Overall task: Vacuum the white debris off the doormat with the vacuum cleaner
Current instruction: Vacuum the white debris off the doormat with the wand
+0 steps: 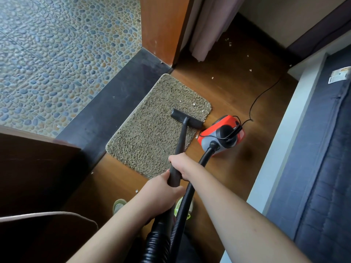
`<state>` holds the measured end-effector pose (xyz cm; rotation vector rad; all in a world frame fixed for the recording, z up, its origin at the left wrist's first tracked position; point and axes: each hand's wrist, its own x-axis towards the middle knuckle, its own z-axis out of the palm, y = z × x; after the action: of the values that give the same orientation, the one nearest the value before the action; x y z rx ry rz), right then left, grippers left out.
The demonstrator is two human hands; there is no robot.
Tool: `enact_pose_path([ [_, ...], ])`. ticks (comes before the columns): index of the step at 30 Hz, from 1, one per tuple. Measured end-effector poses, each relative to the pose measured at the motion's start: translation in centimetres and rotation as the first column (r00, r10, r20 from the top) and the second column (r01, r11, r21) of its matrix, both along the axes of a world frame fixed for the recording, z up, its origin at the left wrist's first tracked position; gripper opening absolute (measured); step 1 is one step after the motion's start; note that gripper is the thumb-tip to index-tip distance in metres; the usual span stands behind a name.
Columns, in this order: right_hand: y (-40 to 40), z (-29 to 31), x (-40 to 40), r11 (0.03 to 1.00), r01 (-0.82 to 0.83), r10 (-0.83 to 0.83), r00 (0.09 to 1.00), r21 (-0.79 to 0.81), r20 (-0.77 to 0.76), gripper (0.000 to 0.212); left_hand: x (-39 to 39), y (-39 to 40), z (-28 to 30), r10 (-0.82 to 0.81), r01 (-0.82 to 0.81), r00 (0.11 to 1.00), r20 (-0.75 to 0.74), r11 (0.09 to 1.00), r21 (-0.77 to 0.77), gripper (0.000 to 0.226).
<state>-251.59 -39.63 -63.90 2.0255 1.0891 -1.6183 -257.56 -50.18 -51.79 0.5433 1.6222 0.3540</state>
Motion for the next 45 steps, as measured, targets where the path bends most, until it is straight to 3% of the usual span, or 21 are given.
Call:
enact_pose_path([
  [3,0.3,-0.2,0.0,1.0,0.019,-0.019,0.999,0.015,0.037,0.048,0.0,0.1,-0.1,0.023,-0.023,1.0,0.0,1.0,0.001,0.026],
  [13,4.2,-0.5,-0.1,0.997,-0.033,0.027,0.996,0.075,0.086,0.048,0.3,3.8,-0.6,0.021,-0.021,1.0,-0.008,0.999,0.027,0.026],
  [20,9.2,-0.2,-0.2,0.985,-0.07,0.059,0.996,0.157,0.07,0.049,0.8,8.0,-1.5,0.028,-0.026,0.999,-0.029,0.998,0.063,0.04],
  [30,13.7,0.7,-0.7,0.976,-0.211,0.207,0.975,0.046,0.079,0.016,0.4,13.0,-2.3,0.033,-0.032,0.999,-0.015,0.998,0.052,0.013],
  [45,9.9,-0.4,-0.2,0.996,-0.067,0.067,0.998,0.063,0.001,0.015,0.2,9.7,-1.4,-0.003,0.003,1.0,-0.008,1.0,0.017,0.022],
])
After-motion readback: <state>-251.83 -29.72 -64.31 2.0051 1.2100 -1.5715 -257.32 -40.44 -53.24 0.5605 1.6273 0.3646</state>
